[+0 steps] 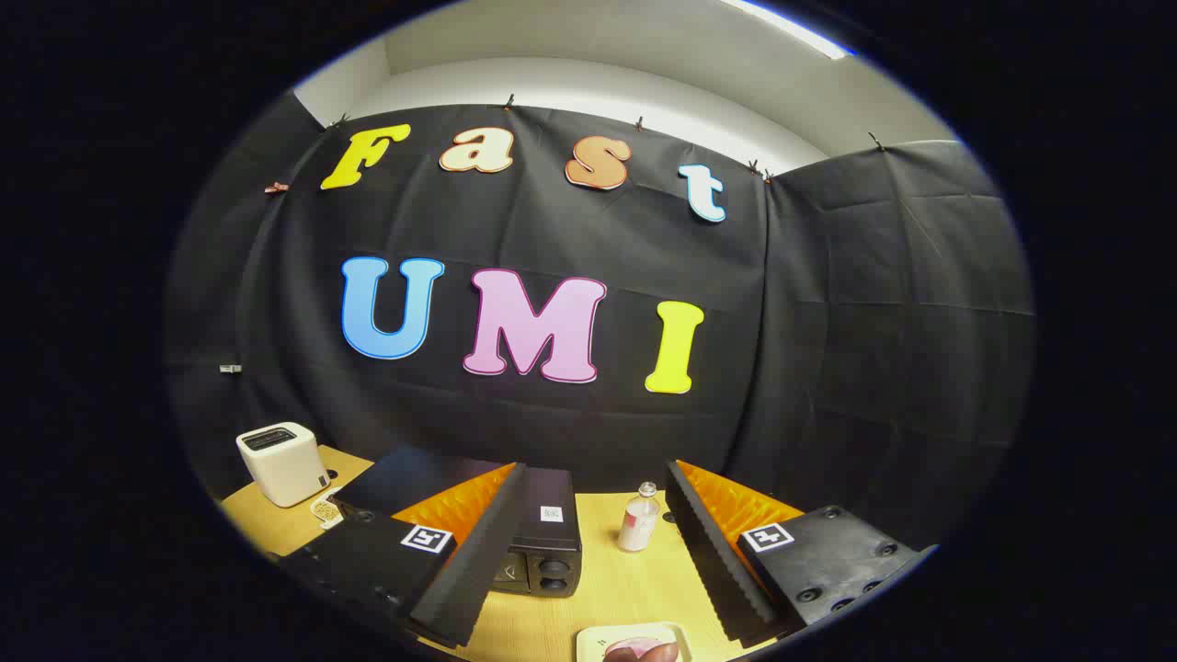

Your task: Open the toaster oven, put the food inside, and close the toaster oven door.

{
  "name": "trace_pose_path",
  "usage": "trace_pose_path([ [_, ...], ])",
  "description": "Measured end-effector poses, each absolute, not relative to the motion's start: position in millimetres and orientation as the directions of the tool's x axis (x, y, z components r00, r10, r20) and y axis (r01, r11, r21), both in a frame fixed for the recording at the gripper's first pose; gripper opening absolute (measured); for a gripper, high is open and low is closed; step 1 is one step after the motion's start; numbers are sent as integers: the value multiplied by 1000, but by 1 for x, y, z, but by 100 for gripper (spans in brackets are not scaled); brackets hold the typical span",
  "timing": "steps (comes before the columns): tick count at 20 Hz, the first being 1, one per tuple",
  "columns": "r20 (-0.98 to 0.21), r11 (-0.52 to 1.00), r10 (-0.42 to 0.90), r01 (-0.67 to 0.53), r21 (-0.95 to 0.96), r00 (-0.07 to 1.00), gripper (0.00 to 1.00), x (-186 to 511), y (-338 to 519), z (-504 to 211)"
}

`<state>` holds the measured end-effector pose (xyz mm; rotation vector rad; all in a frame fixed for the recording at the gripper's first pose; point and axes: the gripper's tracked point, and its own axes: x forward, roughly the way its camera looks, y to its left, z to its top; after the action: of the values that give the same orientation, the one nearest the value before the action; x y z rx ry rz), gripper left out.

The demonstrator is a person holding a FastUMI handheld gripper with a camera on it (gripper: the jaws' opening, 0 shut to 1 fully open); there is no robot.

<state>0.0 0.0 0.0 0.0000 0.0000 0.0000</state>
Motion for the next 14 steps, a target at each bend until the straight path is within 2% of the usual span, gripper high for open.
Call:
trace_pose_path([
  [14,-13,1000,28,-28,13,1000,98,3,29,-6],
])
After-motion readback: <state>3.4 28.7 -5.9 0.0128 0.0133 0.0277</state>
